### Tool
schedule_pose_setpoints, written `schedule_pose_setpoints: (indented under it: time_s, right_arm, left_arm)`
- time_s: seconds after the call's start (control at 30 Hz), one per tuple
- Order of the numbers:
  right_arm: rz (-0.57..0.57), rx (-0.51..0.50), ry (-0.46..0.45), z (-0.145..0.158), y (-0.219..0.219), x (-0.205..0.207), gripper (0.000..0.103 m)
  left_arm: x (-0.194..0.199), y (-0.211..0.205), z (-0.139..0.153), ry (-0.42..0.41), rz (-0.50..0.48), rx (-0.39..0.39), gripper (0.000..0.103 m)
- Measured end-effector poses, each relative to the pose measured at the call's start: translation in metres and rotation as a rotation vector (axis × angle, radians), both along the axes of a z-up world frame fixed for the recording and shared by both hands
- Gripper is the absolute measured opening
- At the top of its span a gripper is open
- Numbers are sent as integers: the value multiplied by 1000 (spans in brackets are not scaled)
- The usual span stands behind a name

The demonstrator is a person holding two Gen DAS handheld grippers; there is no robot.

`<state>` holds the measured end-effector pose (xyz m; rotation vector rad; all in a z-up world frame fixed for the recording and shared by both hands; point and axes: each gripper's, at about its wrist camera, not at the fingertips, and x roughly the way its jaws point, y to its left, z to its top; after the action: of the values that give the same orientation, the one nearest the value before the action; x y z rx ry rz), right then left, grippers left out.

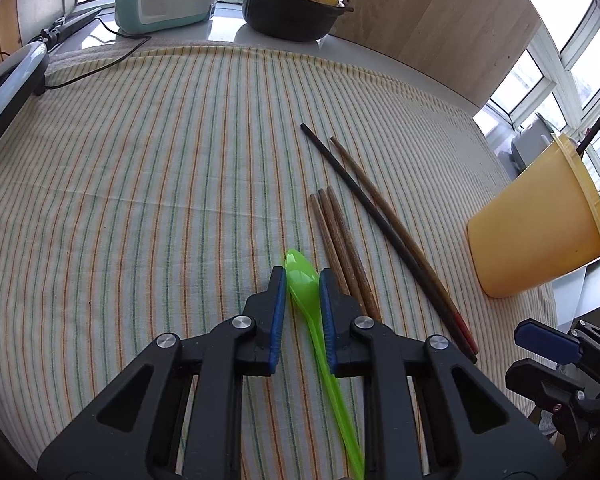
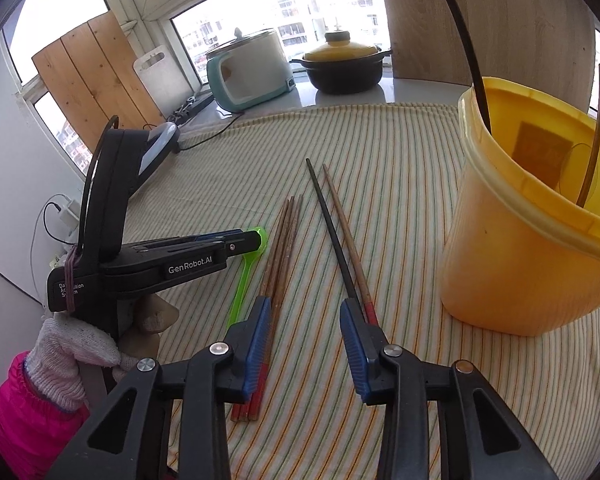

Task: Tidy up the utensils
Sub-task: 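Close the left tool on the green plastic spoon while the right tool grasps a wooden chopstick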

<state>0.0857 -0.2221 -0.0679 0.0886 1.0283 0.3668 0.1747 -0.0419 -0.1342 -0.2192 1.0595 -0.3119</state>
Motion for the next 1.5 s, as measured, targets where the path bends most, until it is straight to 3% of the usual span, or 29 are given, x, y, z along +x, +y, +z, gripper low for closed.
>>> schedule_pose_setpoints:
  time_s: [0.33, 0.57, 0.87, 1.3, 1.5]
  right_arm:
    - [14, -33, 59, -18, 14, 15, 30]
    - [-4, -12, 80, -22, 9, 16, 30]
    - [47, -28, 77, -22, 24, 23, 23]
    - [49, -59, 169, -49, 45, 57, 16]
    - [15, 1, 238, -59, 39, 70, 11]
  left_arm:
    - [1, -11, 7, -19, -33, -29, 3]
    - [0, -22, 0, -9, -61, 9, 2]
    - [-2, 6, -1, -10, -26, -13, 1]
    - [-12, 31, -3, -12, 1, -24, 1]
    - [-13, 34, -3, -10, 1, -35, 1]
